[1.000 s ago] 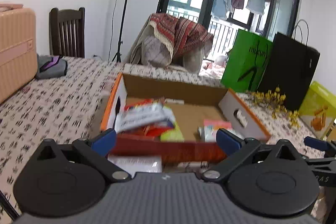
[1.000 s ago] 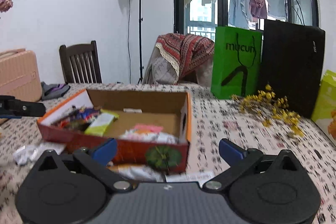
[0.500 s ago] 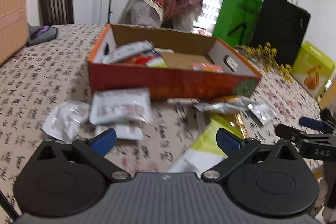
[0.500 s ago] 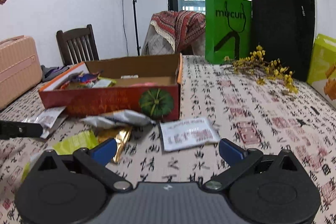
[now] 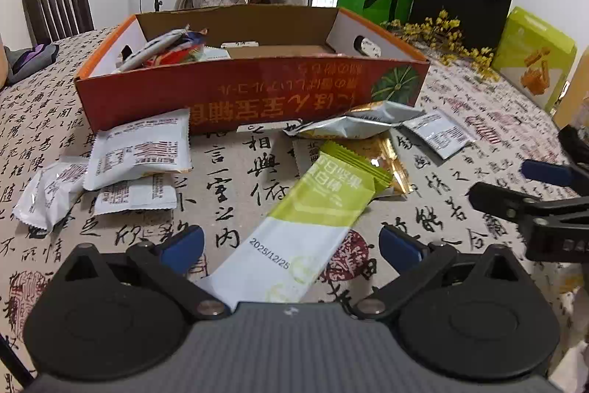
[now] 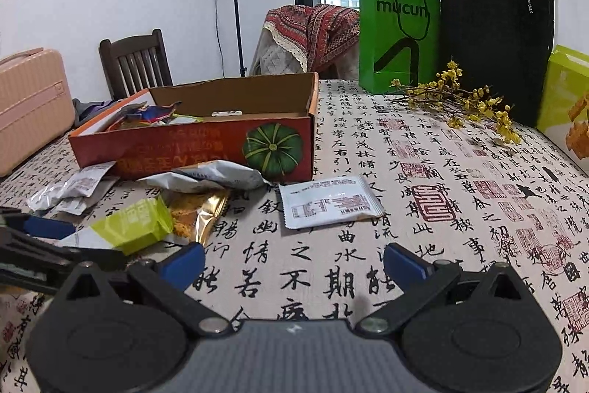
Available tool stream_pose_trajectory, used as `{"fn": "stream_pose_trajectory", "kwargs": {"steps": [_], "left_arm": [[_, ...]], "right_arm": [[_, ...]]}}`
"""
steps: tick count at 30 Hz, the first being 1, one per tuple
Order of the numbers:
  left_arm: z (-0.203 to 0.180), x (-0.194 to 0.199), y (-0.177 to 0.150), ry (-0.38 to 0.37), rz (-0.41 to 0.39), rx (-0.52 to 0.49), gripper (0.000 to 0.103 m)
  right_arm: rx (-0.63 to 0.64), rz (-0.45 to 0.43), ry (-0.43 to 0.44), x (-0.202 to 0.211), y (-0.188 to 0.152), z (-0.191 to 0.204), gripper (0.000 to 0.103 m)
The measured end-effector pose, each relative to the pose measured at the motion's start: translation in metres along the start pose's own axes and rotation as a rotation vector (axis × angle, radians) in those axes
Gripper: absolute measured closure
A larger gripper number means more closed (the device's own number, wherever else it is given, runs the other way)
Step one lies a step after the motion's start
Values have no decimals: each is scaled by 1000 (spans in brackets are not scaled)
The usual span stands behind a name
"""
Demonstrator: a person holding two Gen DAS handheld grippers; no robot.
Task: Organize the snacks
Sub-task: 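Move both grippers back to the snack pile, then grasp a green-and-white snack bar with the left gripper while the right gripper grasps a gold oat cracker packet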
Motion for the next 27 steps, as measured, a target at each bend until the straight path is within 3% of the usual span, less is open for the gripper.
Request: {"fn": "stream_pose_trajectory", "kwargs": {"steps": [6,8,11,13,15,27], "left_arm": [[-1,-11,-1,51,6,-41,0],[-1,-8,-1,53,-4,-42,6],[1,-2,0,44,-25,-49,31],[2,2,-1,43,-35,-73,54],[2,6,-2,42,-44,-84,64],[23,37,5,14,-166,-15,65]], "right_arm": [[-3,5,-7,1,-2,-1,0],[-2,5,-7,0,-2,-1,0],[0,9,-7,-1,-2,1,0],[2,11,-7,-2,-2,2,0],[4,15,-7,-3,-3,3,0],[39,30,-2,-10,3,20,0]]}}
Point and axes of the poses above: each gripper's, at about its wrist camera, not at the fingertips, and x roughly against the way its jaws point, z to its left, y to its top, the point moved 6 cm from there along -x, roughly the way its jaws point, and after that the axes turned 2 degrees about -y, right-handed, at the moved point
